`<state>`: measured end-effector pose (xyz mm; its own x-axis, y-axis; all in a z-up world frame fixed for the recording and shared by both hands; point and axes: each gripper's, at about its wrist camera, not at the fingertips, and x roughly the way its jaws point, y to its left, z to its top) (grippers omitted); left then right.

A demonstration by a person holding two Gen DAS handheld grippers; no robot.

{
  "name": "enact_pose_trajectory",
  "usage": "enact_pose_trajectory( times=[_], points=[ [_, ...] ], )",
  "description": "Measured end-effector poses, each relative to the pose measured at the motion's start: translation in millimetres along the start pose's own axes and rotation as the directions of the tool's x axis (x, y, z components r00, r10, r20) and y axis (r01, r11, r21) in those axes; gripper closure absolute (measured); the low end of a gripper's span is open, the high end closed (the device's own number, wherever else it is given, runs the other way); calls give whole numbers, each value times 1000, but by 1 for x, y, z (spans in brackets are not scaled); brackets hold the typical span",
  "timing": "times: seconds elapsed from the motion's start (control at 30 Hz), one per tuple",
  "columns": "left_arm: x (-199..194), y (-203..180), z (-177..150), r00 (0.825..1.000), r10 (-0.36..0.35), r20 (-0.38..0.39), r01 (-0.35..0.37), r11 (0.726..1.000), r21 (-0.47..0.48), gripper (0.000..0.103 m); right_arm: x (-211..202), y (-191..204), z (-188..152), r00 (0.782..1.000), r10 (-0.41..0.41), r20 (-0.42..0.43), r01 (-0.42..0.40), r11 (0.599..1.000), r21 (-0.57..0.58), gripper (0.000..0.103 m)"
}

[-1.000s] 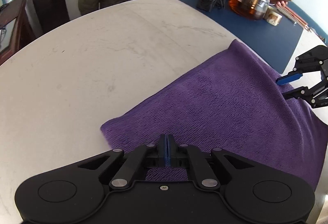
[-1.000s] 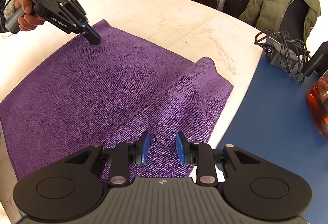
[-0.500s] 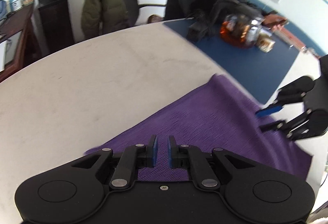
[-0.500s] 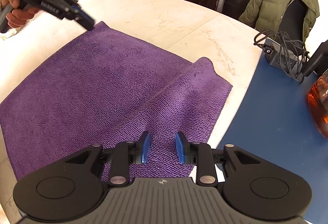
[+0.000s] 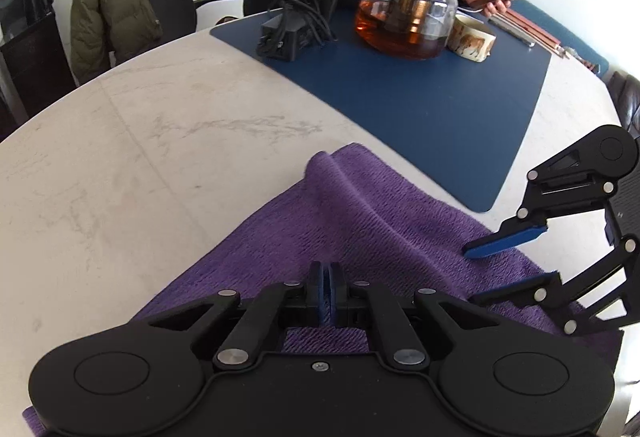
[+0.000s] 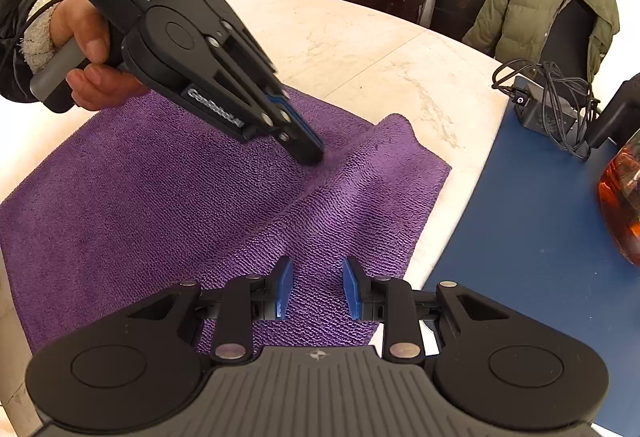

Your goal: Fold towel

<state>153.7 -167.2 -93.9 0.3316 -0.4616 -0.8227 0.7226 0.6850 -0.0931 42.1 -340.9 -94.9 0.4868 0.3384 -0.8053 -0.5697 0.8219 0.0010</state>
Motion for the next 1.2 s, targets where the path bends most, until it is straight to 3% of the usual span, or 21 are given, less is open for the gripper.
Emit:
enact_pose_trajectory(
  times=[0.27,0.33,0.43,0.5,0.53,0.63,0.77,0.93,1.1,1.2],
  points=[
    [-28,40,-23,994,109,-7,-109,993,-46,97,2,5,1,1000,1,9,-1,1000,-3,72],
    [-35,52,-30,986,165,-11,-165,983,-74,97,4,6,3,1000,0,8,0,1000,-17,72],
    [-44,70,-36,981,193,-16,-194,972,-134,97,4,4,3,1000,6,9,-6,1000,-14,72],
    [-47,76,-39,972,235,-22,-235,963,-131,97,5,3,3,1000,9,10,-9,1000,-13,72],
    [-50,78,-40,968,251,-23,-252,957,-141,89,5,3,3,1000,9,11,-9,1000,-13,72],
    [-61,87,-44,930,364,-48,-366,914,-174,88,7,2,4,1000,9,12,-9,1000,-9,71],
    [-92,84,-50,945,325,-18,-318,911,-263,87,7,1,6,1000,8,8,-8,1000,11,70],
    [-120,33,-61,986,164,35,-148,949,-277,80,-11,10,13,997,-1,72,1,1000,-7,70],
    [-106,-21,-84,999,30,-27,-36,969,-246,79,-28,40,3,993,99,66,-99,995,-5,70],
    [-95,-44,-107,994,24,-106,-47,973,-225,79,-25,58,-9,990,136,32,-136,991,3,70]
  ],
)
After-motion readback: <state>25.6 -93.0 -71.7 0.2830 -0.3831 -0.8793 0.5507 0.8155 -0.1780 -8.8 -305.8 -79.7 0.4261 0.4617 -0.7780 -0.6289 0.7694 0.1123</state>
